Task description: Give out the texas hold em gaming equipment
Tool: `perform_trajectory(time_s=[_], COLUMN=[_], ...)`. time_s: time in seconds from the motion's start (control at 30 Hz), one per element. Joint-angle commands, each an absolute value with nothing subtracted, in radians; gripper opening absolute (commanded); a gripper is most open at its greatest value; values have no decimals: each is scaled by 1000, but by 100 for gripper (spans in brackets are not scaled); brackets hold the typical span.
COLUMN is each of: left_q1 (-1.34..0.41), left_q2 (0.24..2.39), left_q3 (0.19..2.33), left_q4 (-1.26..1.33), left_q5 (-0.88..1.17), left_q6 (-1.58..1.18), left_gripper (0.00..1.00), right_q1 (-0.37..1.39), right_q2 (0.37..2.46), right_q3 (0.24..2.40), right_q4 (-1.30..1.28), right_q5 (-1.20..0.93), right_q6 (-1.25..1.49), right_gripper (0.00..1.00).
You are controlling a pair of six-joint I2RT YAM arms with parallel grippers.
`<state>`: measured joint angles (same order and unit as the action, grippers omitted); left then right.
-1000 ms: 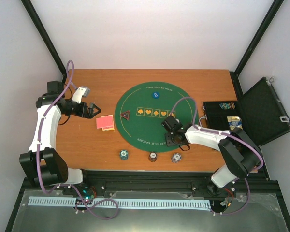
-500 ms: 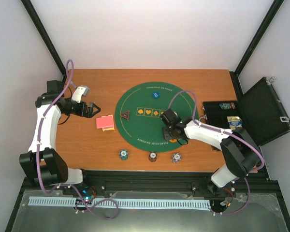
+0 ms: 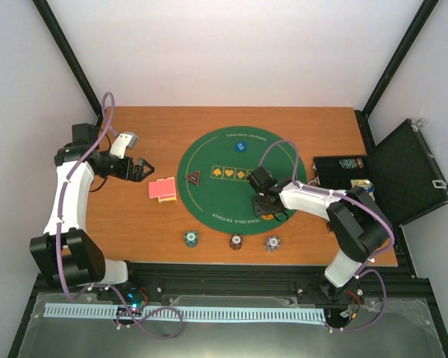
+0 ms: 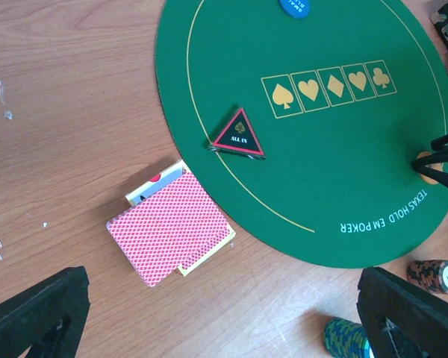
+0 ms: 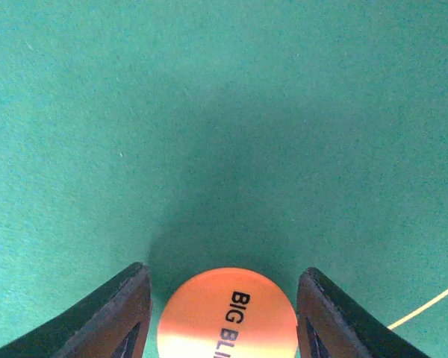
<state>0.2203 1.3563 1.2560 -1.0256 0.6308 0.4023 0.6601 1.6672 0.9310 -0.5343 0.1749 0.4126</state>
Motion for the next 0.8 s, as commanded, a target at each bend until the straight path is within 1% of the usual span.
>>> perform_trajectory(time_s=[0.0,0.13,0.37,0.4,0.47,0.53,0.67,0.77], left_q1=[229,229,230,229,229,229,229,230], left_q2=[1350,1350,1345,1346,1350,1353,1359,1364], left_q3=[1305,1308,1311,1313,1315,1316,1317,1312], left_q4=[-1036,-1037,-1040,-1041,-1039,-1040,-1051,-1066], left_q5=[613,604,603,603,605,607,592,571], left_q6=[412,417,419,418,415,411,415,430], left_gripper=[100,100,100,100,100,100,100,100], right_q1=[649,649,650,650,650,650,666,733], right_q2=[1640,1622,1592,1585,1574,1563,1548,1542], right_q3=[895,870,838,838,850,881,1011,1122], right_q4=[-523,-529,-540,-545,-560,-583,-648,-700], right_q5=[174,171,167,168,181,192,215,229], right_q6=[416,421,437,435,427,414,386,370], right_gripper=[54,48,47,49,56,57,63,69])
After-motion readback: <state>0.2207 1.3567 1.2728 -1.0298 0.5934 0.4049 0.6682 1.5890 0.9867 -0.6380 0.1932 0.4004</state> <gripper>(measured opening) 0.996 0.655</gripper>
